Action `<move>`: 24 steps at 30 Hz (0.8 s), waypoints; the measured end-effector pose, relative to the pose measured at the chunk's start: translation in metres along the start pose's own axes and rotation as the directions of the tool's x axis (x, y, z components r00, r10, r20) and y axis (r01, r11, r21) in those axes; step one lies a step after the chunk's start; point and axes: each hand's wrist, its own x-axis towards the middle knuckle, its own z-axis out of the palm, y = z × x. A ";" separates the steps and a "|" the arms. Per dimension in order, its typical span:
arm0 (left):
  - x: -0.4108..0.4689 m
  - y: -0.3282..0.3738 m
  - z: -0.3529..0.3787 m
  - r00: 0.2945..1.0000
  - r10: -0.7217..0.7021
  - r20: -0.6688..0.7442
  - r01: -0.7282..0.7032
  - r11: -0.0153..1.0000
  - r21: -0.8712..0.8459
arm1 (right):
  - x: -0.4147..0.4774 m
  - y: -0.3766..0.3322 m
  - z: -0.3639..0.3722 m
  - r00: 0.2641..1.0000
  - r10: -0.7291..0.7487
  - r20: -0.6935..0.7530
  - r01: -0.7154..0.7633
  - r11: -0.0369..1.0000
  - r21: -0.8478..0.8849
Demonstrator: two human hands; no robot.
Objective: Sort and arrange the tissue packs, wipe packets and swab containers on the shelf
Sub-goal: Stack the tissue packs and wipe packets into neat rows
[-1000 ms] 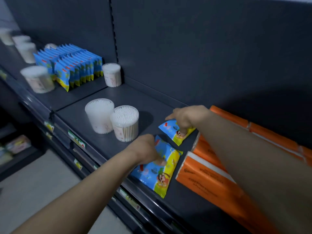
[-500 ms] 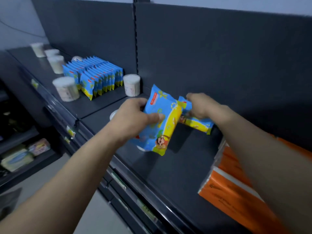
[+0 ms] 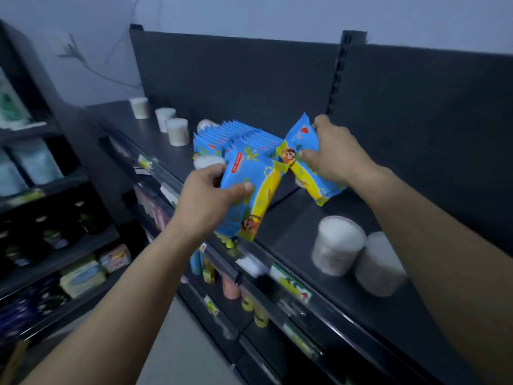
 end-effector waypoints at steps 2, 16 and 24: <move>0.014 -0.010 -0.036 1.000 0.012 -0.025 -0.011 1.000 0.015 | 0.014 -0.028 0.020 1.000 0.010 0.021 -0.010 1.000 -0.022; 0.143 -0.072 -0.145 0.983 -0.011 -0.183 0.033 0.993 0.117 | 0.137 -0.103 0.103 0.999 -0.030 0.043 0.035 0.993 -0.109; 0.241 -0.085 -0.160 0.994 0.071 -0.080 -0.042 0.948 0.315 | 0.220 -0.099 0.133 0.986 -0.037 0.164 0.061 0.988 -0.145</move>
